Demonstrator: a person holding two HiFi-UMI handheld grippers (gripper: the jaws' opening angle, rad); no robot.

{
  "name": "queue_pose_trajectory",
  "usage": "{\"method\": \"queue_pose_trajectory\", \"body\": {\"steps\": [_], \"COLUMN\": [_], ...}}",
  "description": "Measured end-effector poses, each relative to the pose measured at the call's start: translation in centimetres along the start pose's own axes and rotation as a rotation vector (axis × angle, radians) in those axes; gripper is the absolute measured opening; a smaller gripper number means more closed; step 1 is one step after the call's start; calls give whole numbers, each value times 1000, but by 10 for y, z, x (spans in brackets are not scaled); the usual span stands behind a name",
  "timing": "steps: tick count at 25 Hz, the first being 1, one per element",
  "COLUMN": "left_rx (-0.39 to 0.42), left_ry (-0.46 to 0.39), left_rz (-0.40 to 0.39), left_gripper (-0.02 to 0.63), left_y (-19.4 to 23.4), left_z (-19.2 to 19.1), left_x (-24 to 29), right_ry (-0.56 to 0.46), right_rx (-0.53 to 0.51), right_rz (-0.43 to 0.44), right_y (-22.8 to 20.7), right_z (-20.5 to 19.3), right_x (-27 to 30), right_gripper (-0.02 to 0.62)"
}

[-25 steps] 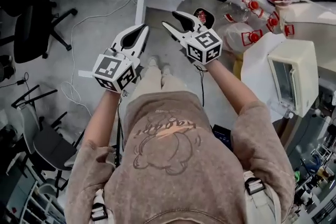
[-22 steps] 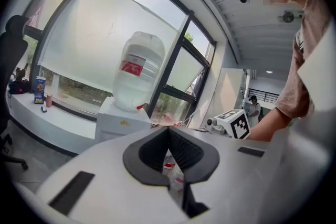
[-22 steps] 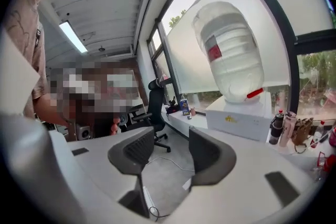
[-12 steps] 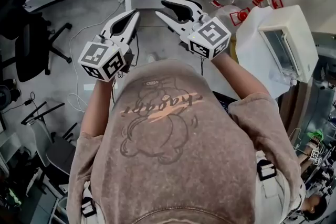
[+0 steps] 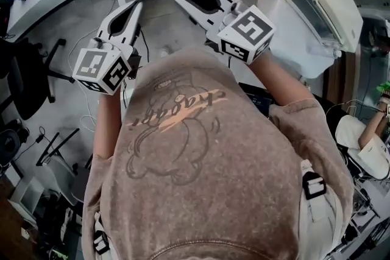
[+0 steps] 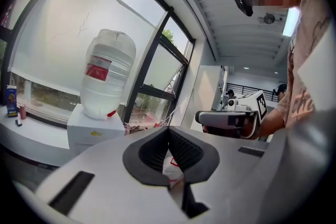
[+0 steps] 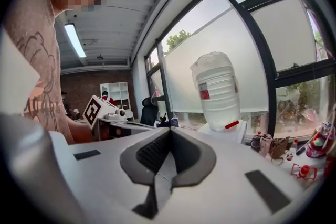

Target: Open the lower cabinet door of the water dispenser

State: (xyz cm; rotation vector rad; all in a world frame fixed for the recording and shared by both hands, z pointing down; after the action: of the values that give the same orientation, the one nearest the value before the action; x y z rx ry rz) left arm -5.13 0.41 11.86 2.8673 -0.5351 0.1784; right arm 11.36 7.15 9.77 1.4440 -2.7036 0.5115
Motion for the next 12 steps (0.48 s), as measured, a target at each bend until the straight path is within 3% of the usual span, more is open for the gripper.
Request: {"method": "queue_pose_trajectory", "body": {"steps": [8, 12], "left_rx": [10, 58], "left_ry": [0, -7], "left_rz": [-36, -40], "left_gripper": [17, 18], "left_y": [-20, -30], "left_z": [-3, -11], "left_x": [19, 33], "right_ry": [-52, -74], "right_rx": [30, 10], "right_rz": [-87, -142], "right_y": [-1, -10], "right_z": [-3, -17], "right_x": [-27, -30], "right_gripper": [6, 6]}}
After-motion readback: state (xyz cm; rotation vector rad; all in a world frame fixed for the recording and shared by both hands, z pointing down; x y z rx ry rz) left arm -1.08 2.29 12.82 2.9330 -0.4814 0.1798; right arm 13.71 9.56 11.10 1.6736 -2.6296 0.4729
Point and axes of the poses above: the fingertips, and each gripper's own axes: x forward along the fingers, y to its left, z out of its top, the point moved 7 cm from there along -x, backward along the fingers, and after that the axes turned 7 degrees about x, right-handed, at the moved point
